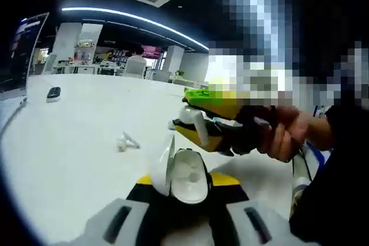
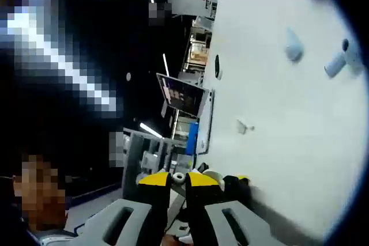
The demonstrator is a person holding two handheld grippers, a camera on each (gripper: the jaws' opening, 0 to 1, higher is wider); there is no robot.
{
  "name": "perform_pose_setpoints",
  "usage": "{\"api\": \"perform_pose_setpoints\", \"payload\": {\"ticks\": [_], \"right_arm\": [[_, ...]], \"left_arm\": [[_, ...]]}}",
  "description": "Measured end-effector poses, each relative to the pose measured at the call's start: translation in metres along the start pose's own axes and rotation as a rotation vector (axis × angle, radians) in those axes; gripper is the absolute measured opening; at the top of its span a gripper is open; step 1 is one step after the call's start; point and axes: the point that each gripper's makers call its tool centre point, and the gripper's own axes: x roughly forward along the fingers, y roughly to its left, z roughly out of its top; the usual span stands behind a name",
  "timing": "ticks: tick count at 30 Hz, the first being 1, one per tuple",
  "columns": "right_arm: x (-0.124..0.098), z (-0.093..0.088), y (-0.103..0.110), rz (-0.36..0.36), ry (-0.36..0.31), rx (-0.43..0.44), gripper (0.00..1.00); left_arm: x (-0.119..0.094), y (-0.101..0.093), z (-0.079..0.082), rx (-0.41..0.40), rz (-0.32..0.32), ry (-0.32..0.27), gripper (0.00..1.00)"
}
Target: Pick up the earbuds from the table and place the earbuds into the earbud case
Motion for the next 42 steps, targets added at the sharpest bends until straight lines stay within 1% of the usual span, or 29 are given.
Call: {"api": "perform_pose_setpoints", "payload": {"ticks": [1, 3, 4, 6, 7, 8, 10, 11, 14, 15, 16, 17, 19, 20, 21, 22, 25, 27, 28, 30, 31, 32, 33, 34, 35, 37, 38, 41, 42], "right_arm": [[-0.002, -0.002, -0.002, -0.003, -0.007, 0.001, 0.10], [-0.004, -0.003, 0.002, 0.032, -0.032, 0.013, 0.10], [-0.005, -0.003, 0.003, 0.057, -0.048, 0.016, 0.10], [-0.007, -0.001, 0.002, 0.065, -0.063, 0.008, 0.10], [-0.007, 0.006, 0.000, 0.054, -0.099, -0.036, 0.10], [-0.008, 0.012, 0.001, 0.057, -0.123, -0.057, 0.10], [-0.009, 0.018, 0.006, 0.048, -0.135, -0.168, 0.10], [-0.007, 0.017, 0.008, 0.049, -0.134, -0.199, 0.10], [-0.003, 0.012, 0.013, 0.047, -0.128, -0.225, 0.10], [-0.002, 0.011, 0.012, 0.030, -0.121, -0.277, 0.10], [-0.001, 0.006, 0.011, 0.004, -0.090, -0.340, 0.10], [0.000, 0.001, 0.009, -0.025, -0.052, -0.422, 0.10], [0.001, -0.006, 0.005, -0.105, 0.015, -0.642, 0.10], [0.002, -0.008, 0.007, -0.121, 0.030, -0.705, 0.10], [0.002, -0.008, 0.010, -0.126, 0.024, -0.715, 0.10], [0.002, -0.009, 0.014, -0.117, 0.019, -0.694, 0.10], [0.000, -0.004, 0.012, -0.126, 0.010, -0.692, 0.10], [0.000, 0.002, 0.010, -0.123, 0.003, -0.642, 0.10], [-0.001, 0.005, 0.010, -0.128, -0.004, -0.620, 0.10], [-0.002, 0.009, 0.003, -0.171, 0.018, -0.626, 0.10], [-0.003, 0.008, -0.002, -0.193, 0.043, -0.633, 0.10], [-0.003, 0.009, -0.005, -0.192, 0.045, -0.625, 0.10], [-0.004, 0.007, -0.008, -0.190, 0.053, -0.617, 0.10], [-0.005, 0.008, -0.009, -0.185, 0.038, -0.604, 0.10], [-0.005, 0.009, -0.012, -0.188, 0.037, -0.604, 0.10], [-0.006, 0.010, -0.022, -0.217, 0.046, -0.611, 0.10], [-0.007, 0.009, -0.024, -0.216, 0.043, -0.599, 0.10], [-0.008, 0.006, -0.026, -0.199, 0.038, -0.561, 0.10], [-0.009, 0.006, -0.024, -0.193, 0.035, -0.552, 0.10]], "left_arm": [[0.000, 0.000, 0.001, -0.035, 0.000, -0.010, 0.28], [0.001, 0.001, 0.004, -0.093, -0.006, -0.028, 0.28], [0.001, 0.001, 0.006, -0.153, -0.011, -0.049, 0.27], [0.001, 0.003, 0.009, -0.224, -0.018, -0.079, 0.27], [0.001, 0.002, 0.016, -0.233, -0.034, -0.117, 0.27], [-0.001, 0.002, 0.012, -0.212, -0.025, -0.102, 0.27], [-0.002, -0.004, 0.022, -0.198, -0.023, -0.159, 0.27], [-0.001, -0.006, 0.022, -0.207, -0.027, -0.167, 0.27], [0.002, -0.011, 0.021, -0.186, -0.011, -0.170, 0.27], [0.002, -0.011, 0.021, -0.183, -0.004, -0.171, 0.27], [0.002, -0.010, 0.021, -0.184, 0.007, -0.178, 0.27], [0.001, -0.011, 0.022, -0.187, 0.008, -0.187, 0.27], [0.000, -0.015, 0.025, -0.205, -0.010, -0.206, 0.27], [-0.001, -0.016, 0.027, -0.252, -0.014, -0.229, 0.27], [-0.002, -0.018, 0.029, -0.267, -0.025, -0.254, 0.27], [-0.003, -0.019, 0.031, -0.261, -0.027, -0.262, 0.27], [-0.002, -0.021, 0.030, -0.213, -0.018, -0.254, 0.27], [0.001, -0.027, 0.026, -0.147, -0.034, -0.214, 0.27], [0.002, -0.030, 0.022, -0.095, -0.029, -0.185, 0.27], [0.006, -0.039, 0.008, 0.055, -0.044, -0.084, 0.27], [0.007, -0.041, -0.001, 0.055, -0.033, -0.030, 0.27], [0.009, -0.044, -0.006, 0.068, -0.039, -0.006, 0.27], [0.011, -0.047, -0.002, 0.072, -0.048, -0.024, 0.27], [0.011, -0.048, -0.004, 0.093, -0.044, -0.010, 0.28], [0.011, -0.041, -0.013, 0.105, -0.024, 0.042, 0.32], [0.015, -0.036, -0.013, 0.092, -0.012, 0.043, 0.38], [0.019, -0.037, -0.009, 0.111, -0.024, 0.020, 0.43], [0.007, -0.023, -0.008, 0.140, 0.035, 0.023, 0.54], [0.004, -0.020, -0.008, 0.139, 0.043, 0.028, 0.56]]}}
